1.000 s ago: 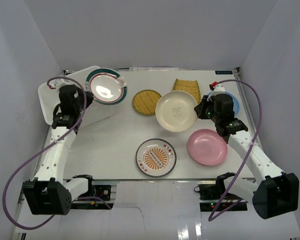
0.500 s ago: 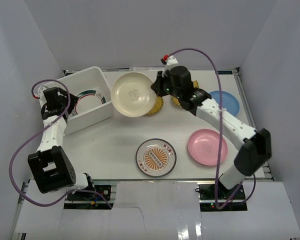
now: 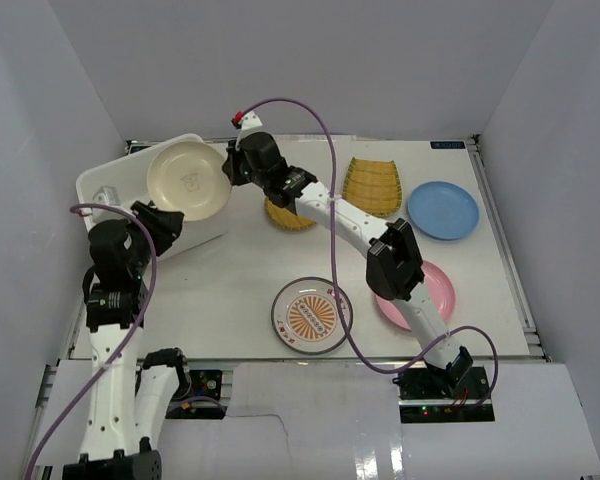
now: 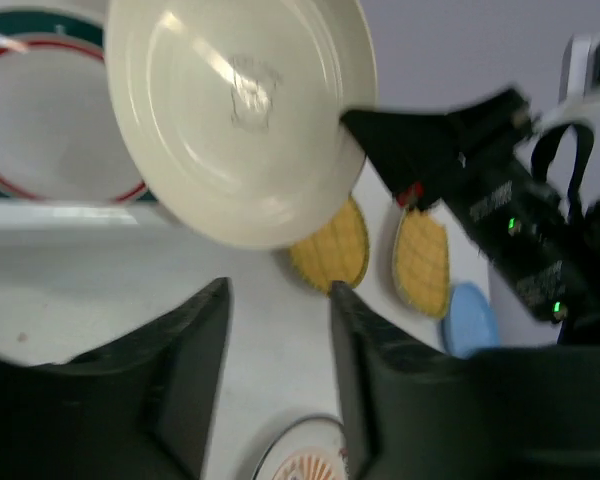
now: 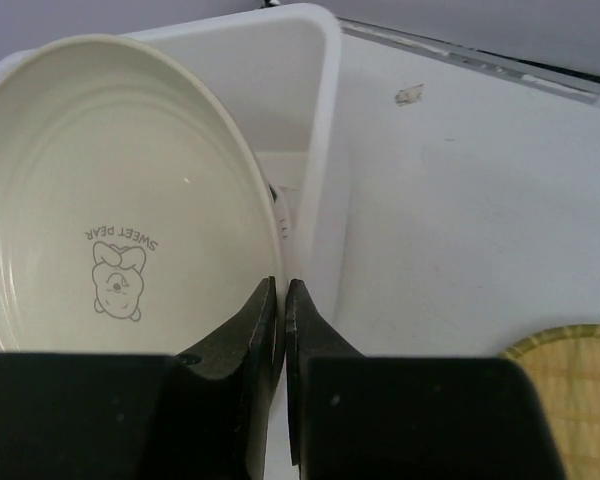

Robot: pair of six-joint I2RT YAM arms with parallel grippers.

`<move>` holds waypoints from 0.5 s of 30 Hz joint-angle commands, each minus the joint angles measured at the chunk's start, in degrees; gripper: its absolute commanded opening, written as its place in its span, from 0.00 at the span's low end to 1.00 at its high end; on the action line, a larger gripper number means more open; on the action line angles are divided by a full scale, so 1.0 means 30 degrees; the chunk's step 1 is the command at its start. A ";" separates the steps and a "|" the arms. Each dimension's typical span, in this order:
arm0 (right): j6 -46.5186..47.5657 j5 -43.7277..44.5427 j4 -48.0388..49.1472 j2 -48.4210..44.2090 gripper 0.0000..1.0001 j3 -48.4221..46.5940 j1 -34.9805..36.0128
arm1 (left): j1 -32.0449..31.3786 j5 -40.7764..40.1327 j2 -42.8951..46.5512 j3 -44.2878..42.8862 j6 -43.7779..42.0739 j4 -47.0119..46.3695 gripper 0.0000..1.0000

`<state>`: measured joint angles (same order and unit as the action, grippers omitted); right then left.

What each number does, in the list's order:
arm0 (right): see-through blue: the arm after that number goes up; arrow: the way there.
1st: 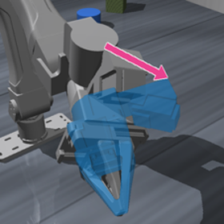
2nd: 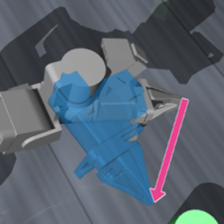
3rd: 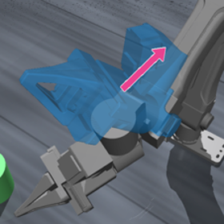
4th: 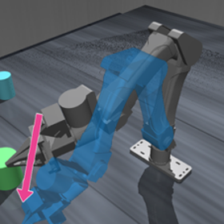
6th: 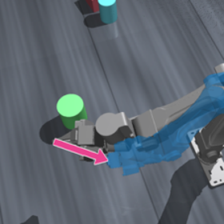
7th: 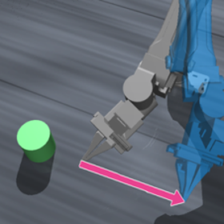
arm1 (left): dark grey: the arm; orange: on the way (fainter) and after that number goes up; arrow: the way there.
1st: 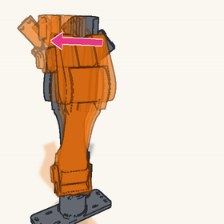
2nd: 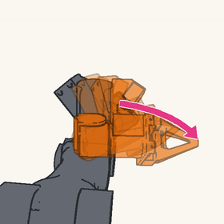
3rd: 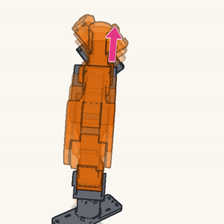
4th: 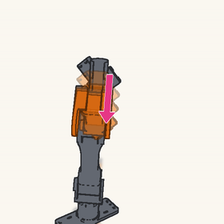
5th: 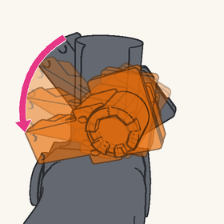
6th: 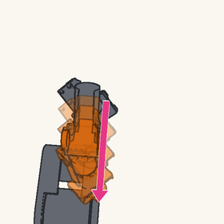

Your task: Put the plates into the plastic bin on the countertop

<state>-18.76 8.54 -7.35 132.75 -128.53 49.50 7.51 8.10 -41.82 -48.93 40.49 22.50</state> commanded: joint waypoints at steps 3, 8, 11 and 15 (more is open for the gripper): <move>-0.0249 0.1051 0.3212 0.1277 0.08 -0.2038 0.1663 | -0.1530 -0.1904 0.3365 0.0053 -0.2040 0.6933 0.41; -0.0193 0.1344 0.3916 0.0317 0.60 -0.1254 0.1812 | -0.2297 0.3121 0.3510 0.2591 -0.1283 0.7121 0.48; 0.0510 0.1782 0.4004 -0.1762 0.66 0.1030 0.1725 | -0.2912 0.6141 0.3512 0.5024 -0.0607 0.5512 0.66; 0.1157 0.1464 0.4237 -0.5832 0.56 0.6705 0.0935 | -0.3205 0.8343 0.2547 0.6815 -0.0256 0.3928 0.76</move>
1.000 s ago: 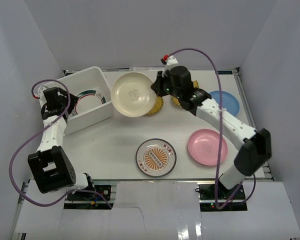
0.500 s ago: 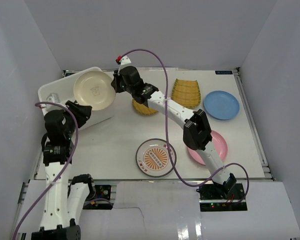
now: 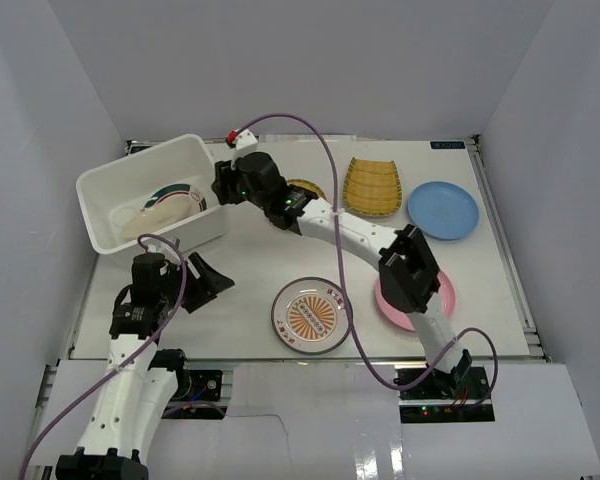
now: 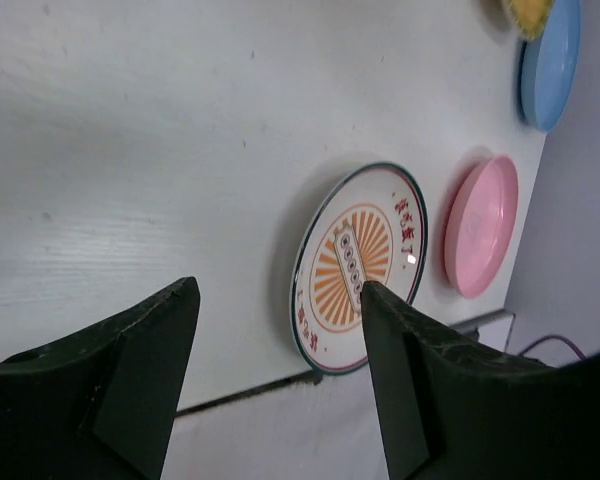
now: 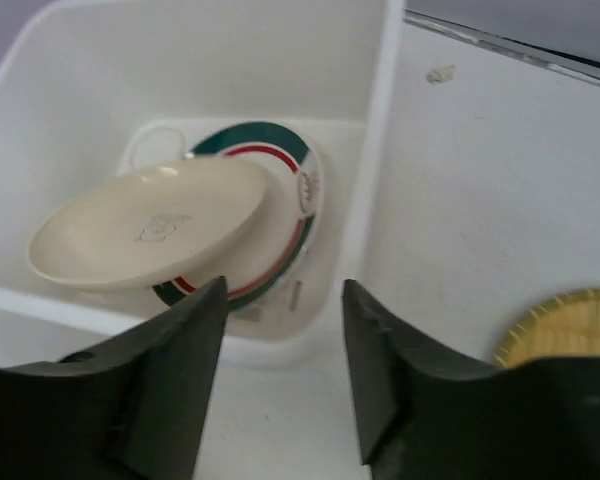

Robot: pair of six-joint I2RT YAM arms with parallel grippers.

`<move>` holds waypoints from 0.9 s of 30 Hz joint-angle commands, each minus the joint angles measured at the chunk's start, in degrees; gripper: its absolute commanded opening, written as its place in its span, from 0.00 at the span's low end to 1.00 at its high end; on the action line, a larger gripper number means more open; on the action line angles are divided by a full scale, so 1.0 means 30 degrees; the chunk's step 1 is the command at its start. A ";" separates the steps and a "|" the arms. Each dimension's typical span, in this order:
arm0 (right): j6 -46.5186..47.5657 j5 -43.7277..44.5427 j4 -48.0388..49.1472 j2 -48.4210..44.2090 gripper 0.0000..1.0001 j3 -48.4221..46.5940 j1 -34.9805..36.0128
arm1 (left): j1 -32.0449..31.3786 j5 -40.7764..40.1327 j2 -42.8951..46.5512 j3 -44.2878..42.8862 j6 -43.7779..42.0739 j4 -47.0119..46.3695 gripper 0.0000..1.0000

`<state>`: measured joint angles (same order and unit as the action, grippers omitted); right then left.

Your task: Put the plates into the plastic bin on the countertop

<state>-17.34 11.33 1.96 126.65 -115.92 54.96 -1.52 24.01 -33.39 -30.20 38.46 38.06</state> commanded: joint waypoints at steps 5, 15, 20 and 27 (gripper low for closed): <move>-0.0277 -0.1137 0.2832 -0.9888 0.18 1.1761 -0.3515 | -0.1628 0.3250 -0.2080 0.1186 0.0891 -0.3281 0.80; -0.4115 -0.4947 0.5616 -1.2950 0.59 2.2319 -0.8298 | -1.0154 -0.1611 -0.9694 0.1688 0.3059 -0.9373 0.78; -0.6518 -0.5710 0.7718 -1.1282 0.63 2.3140 -0.9148 | -1.1736 -0.3081 -1.3328 0.0867 0.3119 -1.1396 0.68; -1.1879 -0.6063 1.2147 -0.7626 0.65 2.3202 -0.9735 | -1.2589 -0.4896 -1.6323 0.0923 0.3030 -1.2074 0.07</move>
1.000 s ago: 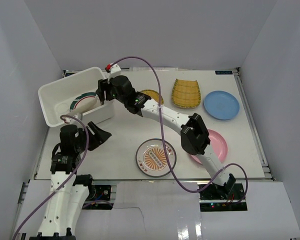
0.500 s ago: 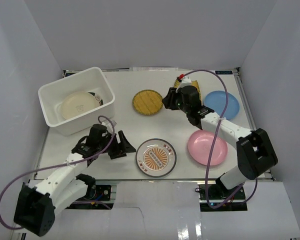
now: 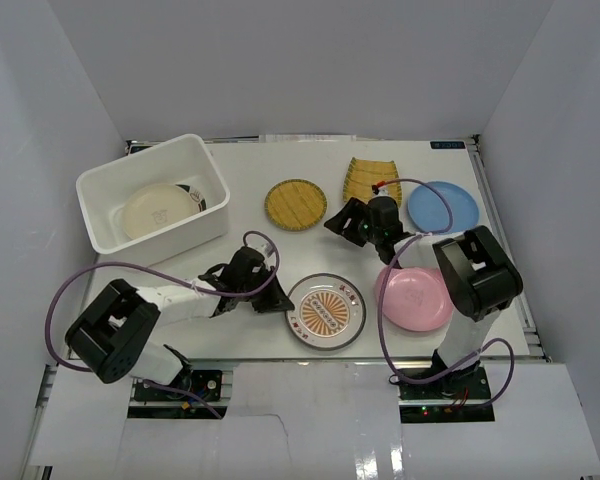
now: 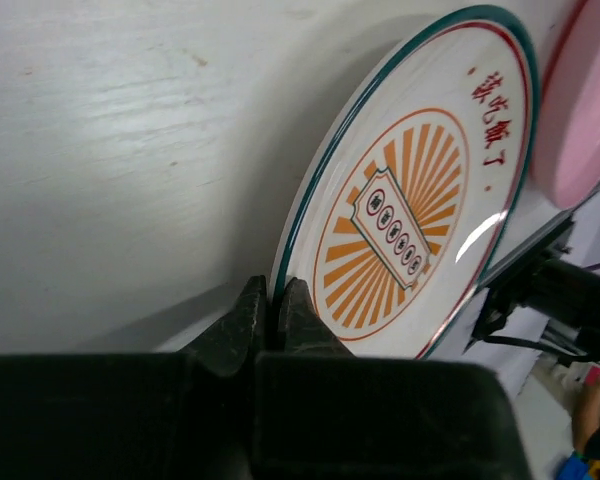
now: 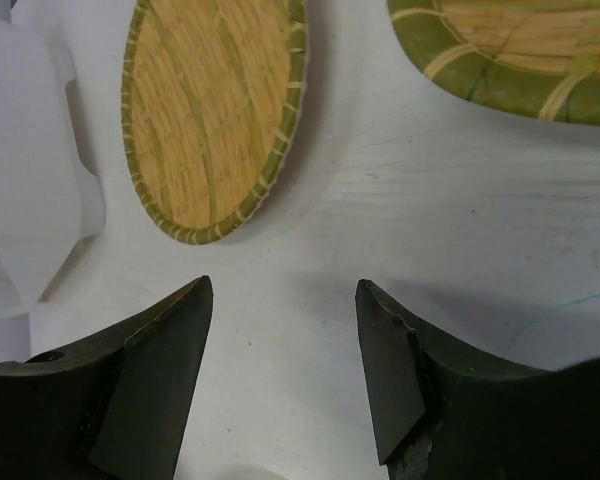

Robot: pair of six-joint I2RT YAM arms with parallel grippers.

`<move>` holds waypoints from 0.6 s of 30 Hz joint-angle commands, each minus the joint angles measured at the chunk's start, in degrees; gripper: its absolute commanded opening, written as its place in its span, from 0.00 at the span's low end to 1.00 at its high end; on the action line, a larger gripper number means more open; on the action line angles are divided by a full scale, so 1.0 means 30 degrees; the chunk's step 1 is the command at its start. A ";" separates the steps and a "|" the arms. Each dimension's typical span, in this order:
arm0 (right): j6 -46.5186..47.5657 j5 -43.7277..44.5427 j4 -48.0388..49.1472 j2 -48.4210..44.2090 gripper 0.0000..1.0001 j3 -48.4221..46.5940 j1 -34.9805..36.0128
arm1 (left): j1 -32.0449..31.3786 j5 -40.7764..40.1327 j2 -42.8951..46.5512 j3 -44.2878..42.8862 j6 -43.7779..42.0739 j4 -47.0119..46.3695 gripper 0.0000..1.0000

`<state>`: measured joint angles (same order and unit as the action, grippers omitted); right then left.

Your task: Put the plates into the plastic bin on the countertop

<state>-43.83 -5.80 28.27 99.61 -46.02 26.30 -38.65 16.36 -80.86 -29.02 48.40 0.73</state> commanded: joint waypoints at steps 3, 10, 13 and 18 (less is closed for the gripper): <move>-0.4955 -0.0293 0.4752 0.2970 0.66 -0.0654 -0.0185 | -0.0211 -0.3224 0.0816 0.1058 -0.0138 0.1244 0.00; -0.6862 -0.0643 0.5488 0.5407 0.65 -0.2383 -0.0213 | -0.0182 -0.5157 0.9420 0.0300 0.0183 0.7802 0.00; -0.7301 -0.0643 0.5518 0.6198 0.61 -0.3084 -0.0214 | 0.0051 -0.7646 1.3528 -0.2069 0.0797 1.0853 0.00; -0.8035 -0.0556 0.5109 0.7546 0.38 -0.4403 0.0137 | 0.0170 -1.1570 1.3948 -0.8008 0.0596 1.1799 0.00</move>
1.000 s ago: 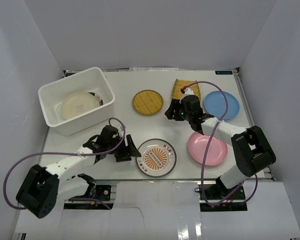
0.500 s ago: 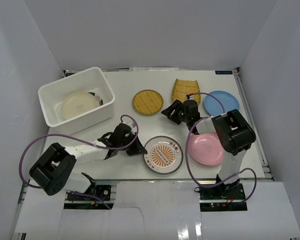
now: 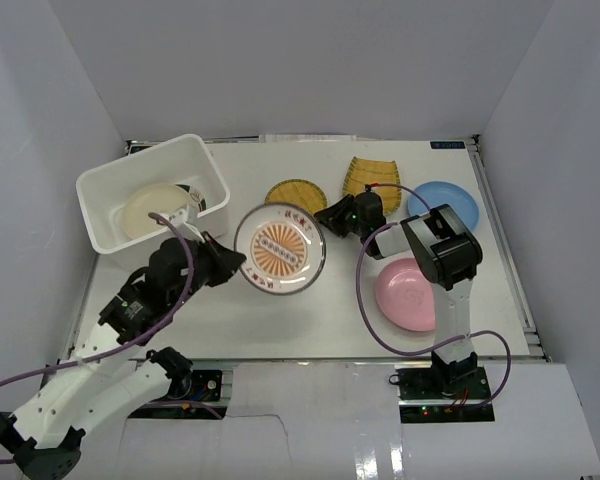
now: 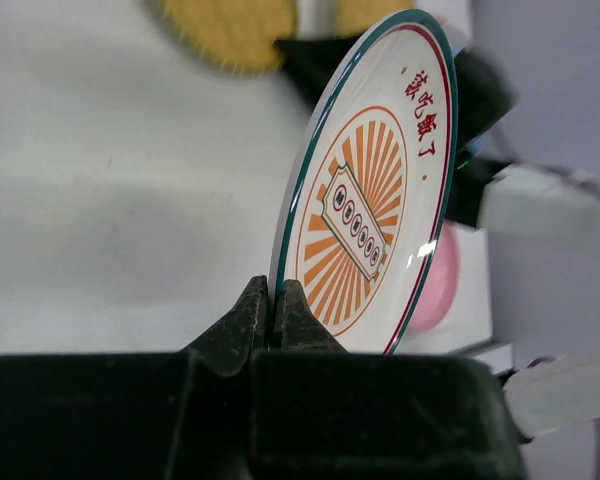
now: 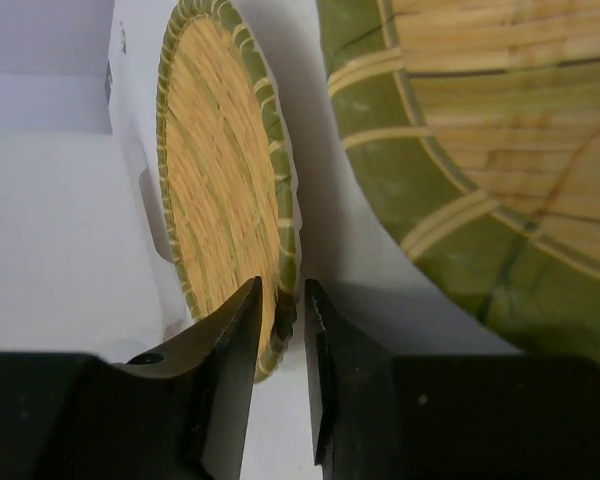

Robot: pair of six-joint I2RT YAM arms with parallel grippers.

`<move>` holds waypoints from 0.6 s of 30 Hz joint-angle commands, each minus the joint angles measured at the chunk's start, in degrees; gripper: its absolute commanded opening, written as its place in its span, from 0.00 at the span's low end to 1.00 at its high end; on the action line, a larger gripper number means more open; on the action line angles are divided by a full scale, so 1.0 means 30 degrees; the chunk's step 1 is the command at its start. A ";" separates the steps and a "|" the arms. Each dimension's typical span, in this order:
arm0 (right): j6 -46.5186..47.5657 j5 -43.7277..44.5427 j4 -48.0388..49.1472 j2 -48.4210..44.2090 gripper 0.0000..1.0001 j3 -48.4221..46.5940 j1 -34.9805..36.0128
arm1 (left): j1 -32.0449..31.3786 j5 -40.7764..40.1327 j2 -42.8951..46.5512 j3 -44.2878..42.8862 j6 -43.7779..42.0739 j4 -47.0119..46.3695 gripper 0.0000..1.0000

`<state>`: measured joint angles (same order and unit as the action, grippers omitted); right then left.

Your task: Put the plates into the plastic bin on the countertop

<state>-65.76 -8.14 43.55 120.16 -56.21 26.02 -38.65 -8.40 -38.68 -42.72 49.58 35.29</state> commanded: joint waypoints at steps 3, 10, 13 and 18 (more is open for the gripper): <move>-0.0787 0.0079 0.0159 0.1254 0.17 -0.1771 0.0525 | 0.0257 -0.5865 -0.2132 -0.6174 -0.1055 -0.0920 0.00; 0.0091 -0.0129 0.0776 -0.1170 0.08 -0.0488 0.0497 | 0.9765 0.2155 -0.7083 -1.0041 -0.1852 -0.4377 0.00; 0.1112 -0.0128 0.1215 -0.3806 0.08 0.1387 0.0496 | 1.2820 0.4288 -0.8490 -1.0399 -0.1235 -0.5051 0.00; 0.2844 -0.0071 0.0049 -0.8757 0.08 0.4050 0.0496 | 1.8845 0.8008 -0.9197 -0.8354 0.0663 -0.6427 0.00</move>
<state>-61.54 -9.02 40.80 102.45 -46.30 27.51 10.37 3.62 -68.60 -69.41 46.76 22.09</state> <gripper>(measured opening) 0.122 0.039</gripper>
